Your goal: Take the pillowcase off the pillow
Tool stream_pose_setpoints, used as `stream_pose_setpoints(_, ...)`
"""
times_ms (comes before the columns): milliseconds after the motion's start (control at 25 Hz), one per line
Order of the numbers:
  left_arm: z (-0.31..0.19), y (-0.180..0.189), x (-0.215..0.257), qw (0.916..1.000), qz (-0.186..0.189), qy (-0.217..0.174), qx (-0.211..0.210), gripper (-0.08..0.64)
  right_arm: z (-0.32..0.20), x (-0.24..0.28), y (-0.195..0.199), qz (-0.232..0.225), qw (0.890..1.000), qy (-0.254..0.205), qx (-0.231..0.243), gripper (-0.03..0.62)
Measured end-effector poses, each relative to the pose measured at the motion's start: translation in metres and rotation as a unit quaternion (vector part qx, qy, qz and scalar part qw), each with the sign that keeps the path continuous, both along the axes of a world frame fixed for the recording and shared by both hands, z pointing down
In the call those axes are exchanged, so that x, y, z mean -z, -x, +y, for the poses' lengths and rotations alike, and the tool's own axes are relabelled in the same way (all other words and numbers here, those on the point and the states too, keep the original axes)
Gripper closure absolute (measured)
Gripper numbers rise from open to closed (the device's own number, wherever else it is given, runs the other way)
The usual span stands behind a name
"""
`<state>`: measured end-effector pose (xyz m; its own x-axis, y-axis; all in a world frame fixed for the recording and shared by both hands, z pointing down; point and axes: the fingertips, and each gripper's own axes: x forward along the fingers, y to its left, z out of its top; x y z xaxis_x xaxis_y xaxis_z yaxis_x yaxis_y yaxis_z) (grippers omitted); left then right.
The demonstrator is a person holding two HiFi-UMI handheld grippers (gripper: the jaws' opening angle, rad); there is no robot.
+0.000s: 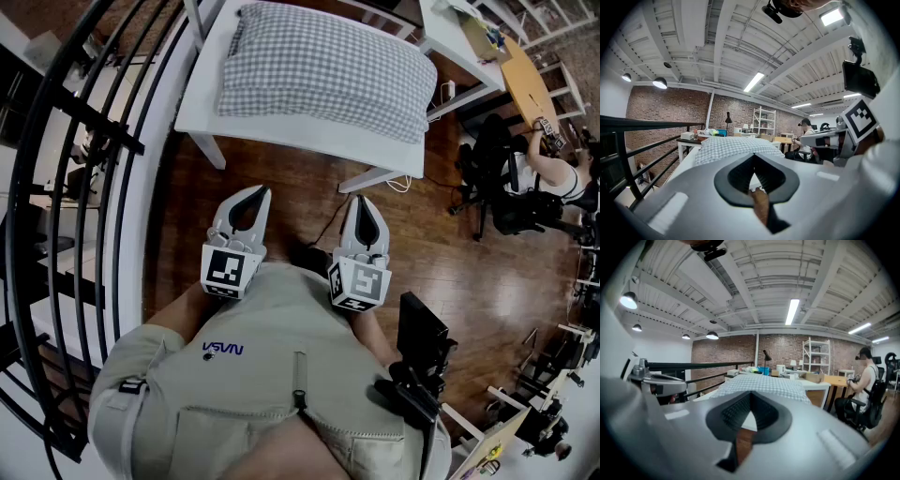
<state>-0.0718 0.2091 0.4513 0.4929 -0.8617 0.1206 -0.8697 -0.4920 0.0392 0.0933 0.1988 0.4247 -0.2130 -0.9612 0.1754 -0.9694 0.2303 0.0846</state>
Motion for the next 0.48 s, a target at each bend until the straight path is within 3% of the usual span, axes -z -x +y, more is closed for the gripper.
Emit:
stream_pose_setpoints(280,-0.04,-0.014,0.0,0.9999,-0.003,0.0,0.017,0.554,-0.047,-0.006,-0.011,-0.005,1.0,0.003,0.02,0.589)
stream_pose_setpoints(480,-0.094,-0.003,0.002,0.996,-0.009,0.005,0.089,0.554,-0.124,-0.016,0.002,-0.017,0.995,0.013,0.094,0.588)
